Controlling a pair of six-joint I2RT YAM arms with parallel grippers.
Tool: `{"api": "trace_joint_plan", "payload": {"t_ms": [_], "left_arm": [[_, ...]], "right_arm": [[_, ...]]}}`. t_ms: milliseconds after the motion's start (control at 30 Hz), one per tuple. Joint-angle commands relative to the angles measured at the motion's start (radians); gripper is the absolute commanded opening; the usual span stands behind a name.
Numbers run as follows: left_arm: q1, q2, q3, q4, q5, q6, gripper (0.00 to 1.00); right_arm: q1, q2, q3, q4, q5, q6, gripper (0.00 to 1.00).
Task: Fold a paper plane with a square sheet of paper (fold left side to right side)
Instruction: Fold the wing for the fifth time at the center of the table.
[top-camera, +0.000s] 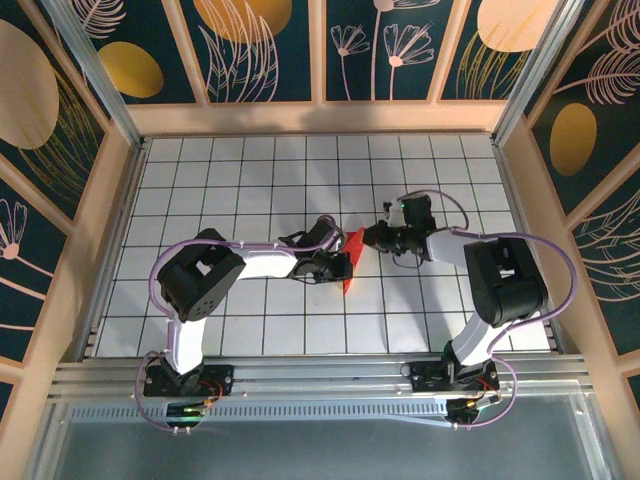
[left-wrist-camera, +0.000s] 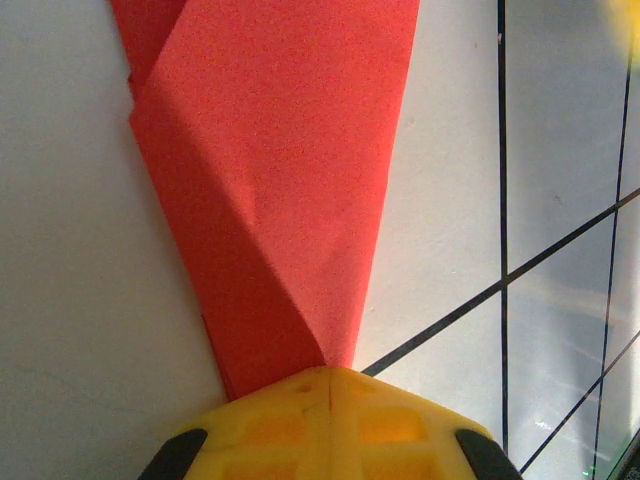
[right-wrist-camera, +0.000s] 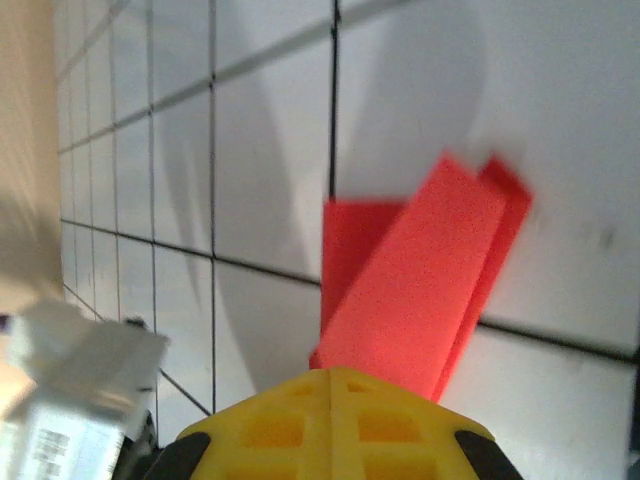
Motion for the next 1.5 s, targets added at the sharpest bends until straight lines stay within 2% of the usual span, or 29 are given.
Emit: {"api": "trace_joint_plan", "payload": {"t_ms": [0,467,733,933,1167,1467], "left_arm": [[-0.001,0.065,-0.021,-0.147,-0.077,0.017,0.00],[0.000,0.066,-0.022,-0.147,-0.080,0.015,0.00],[0.000,0.048,-0.003,-0.155,-0.089,0.024,0.00],[0.005,-0.041,0.016,-0.127,-0.092,0.020,0.00],[0.020,-0.162,-0.001,-0.031,0.007,-0.026,0.02],[0.018,-0.165,-0.099,0.064,0.167,-0.094,0.00]], "right_arm": [[0.029,0.009,-0.036,0.059,0.005,0.080,0.00],[0.092,0.078,-0.052,0.102,0.002,0.133,0.00],[0.097,0.137,-0.034,0.015,0.053,0.104,0.00],[0.096,0.157,-0.033,-0.052,0.091,0.077,0.00],[0.097,0.152,-0.032,-0.079,0.111,0.064,0.00],[0.099,0.153,-0.026,-0.086,0.116,0.062,0.00]]}}
